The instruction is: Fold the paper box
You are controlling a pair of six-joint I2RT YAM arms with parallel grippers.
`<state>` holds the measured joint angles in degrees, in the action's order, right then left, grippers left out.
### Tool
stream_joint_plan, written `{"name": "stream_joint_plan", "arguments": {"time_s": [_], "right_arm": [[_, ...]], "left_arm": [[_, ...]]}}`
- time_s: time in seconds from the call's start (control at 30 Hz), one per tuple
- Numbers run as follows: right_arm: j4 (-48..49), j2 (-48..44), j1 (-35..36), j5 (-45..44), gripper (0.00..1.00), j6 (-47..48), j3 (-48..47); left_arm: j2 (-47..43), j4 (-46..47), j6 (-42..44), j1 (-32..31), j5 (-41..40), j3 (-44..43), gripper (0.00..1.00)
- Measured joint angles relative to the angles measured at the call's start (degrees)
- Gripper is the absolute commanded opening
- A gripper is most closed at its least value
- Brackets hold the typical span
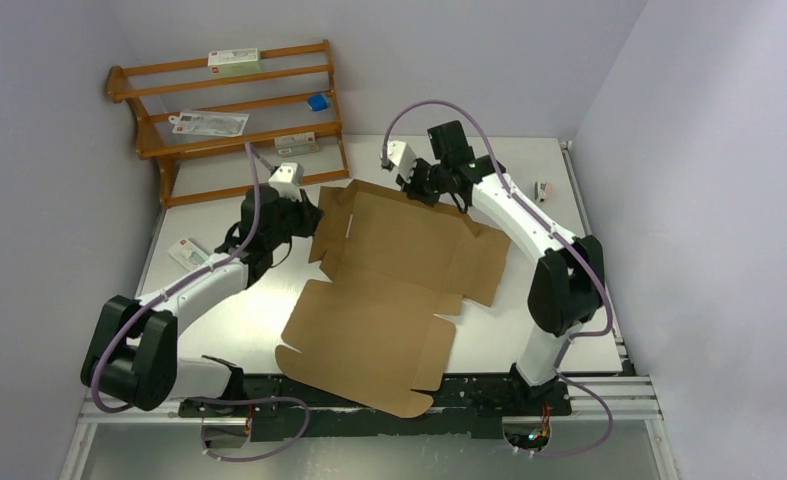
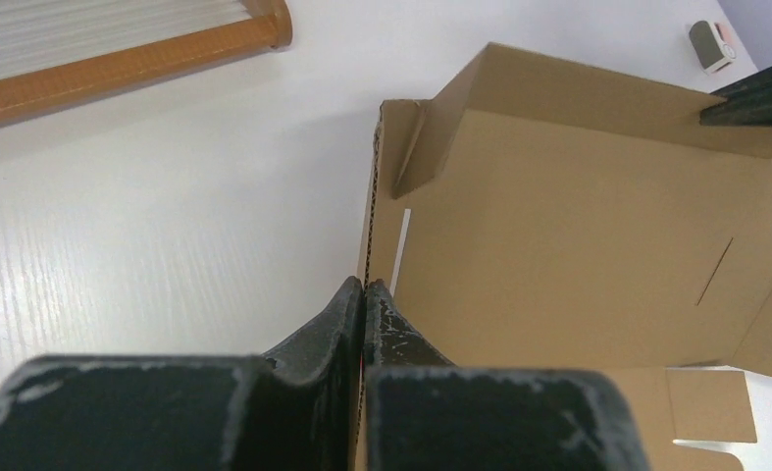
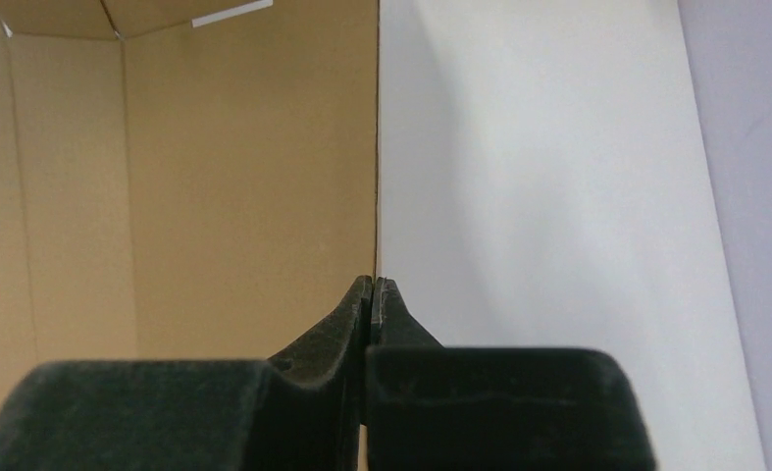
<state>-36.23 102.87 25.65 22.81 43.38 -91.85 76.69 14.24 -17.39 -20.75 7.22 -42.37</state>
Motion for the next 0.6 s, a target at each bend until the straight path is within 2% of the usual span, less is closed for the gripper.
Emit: {"name": "stream_joint_plan", "arguments": {"time_s": [0.27,0.6], "right_arm": [[11.5,-11.1,5.2,-8.0,0.00,2.0,15.0],[23.0,-18.6,12.5,-19.5,0.00,4.4,26.3]], "left_arm": [[-6.4,12.0,0.8,-2.3,-3.3,11.2,0.05],[-12.0,22.8,3.3,-8.0,-9.6,20.5,0.05]]}}
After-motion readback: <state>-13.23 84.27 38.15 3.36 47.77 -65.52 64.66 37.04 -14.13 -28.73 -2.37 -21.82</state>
